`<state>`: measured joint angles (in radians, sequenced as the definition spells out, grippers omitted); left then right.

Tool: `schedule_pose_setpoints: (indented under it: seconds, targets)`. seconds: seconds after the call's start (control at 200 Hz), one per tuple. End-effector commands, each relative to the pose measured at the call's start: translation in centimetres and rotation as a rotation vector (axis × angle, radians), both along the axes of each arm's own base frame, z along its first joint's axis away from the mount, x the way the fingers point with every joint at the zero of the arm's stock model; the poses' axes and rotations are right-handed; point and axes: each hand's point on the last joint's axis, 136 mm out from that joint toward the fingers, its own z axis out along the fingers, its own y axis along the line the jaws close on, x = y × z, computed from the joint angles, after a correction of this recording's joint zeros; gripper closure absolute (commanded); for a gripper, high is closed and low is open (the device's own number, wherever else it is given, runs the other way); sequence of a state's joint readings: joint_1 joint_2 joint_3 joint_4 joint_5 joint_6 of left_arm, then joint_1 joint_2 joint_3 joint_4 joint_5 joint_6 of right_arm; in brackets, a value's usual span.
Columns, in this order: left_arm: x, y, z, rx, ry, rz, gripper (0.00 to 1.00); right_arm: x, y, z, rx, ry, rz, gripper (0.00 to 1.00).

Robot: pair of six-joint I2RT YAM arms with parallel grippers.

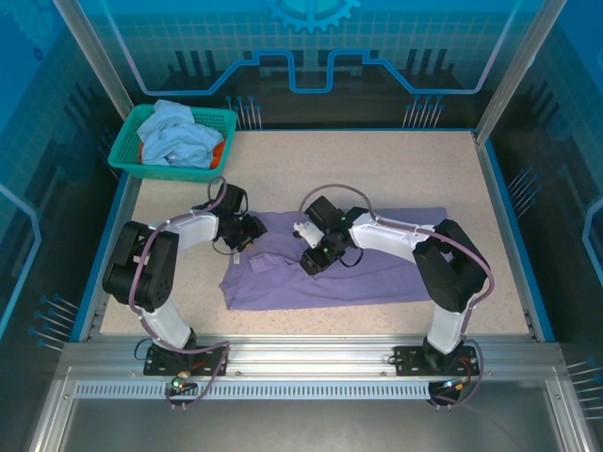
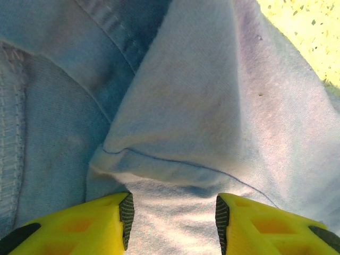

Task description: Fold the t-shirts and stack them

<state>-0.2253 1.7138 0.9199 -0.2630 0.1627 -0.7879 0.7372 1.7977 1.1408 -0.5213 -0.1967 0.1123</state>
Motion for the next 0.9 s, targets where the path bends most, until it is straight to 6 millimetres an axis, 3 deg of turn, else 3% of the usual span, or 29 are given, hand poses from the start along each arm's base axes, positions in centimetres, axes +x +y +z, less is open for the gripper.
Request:
schedule_pose_setpoints:
  seconds: [0.0, 0.205, 0.34, 0.42, 0.51, 0.605, 0.895]
  targets:
    - [0.1, 0.6, 0.7, 0.013, -0.008, 0.018, 0.51, 0.0, -0.4, 0.7, 0.018, -0.044, -0.056, 0.54]
    - [0.1, 0.8, 4.6, 0.088, -0.099, -0.045, 0.50, -0.1, -0.3, 5.8, 0.278, -0.039, -0.144, 0.45]
    - [-0.4, -2.1, 7.2, 0.107, -0.153, -0.188, 0.50, 1.1, -0.4, 7.5, 0.409, 0.028, -0.252, 0.45]
    - [-0.8, -3.9, 6.8, 0.088, -0.123, -0.254, 0.51, 2.5, -0.5, 6.8, 0.361, 0.065, -0.323, 0.54]
    - [-1.1, -5.5, 6.0, 0.052, -0.089, -0.305, 0.59, 4.0, -0.3, 5.7, 0.287, 0.102, -0.402, 0.69]
    - [-1.5, -6.9, 6.2, 0.036, -0.083, -0.355, 0.65, 4.4, 0.8, 4.4, 0.265, 0.179, -0.431, 0.83]
    - [-5.8, -6.9, 4.4, 0.038, 0.017, -0.409, 0.67, 3.1, 3.1, 2.0, 0.188, 0.225, -0.393, 0.89]
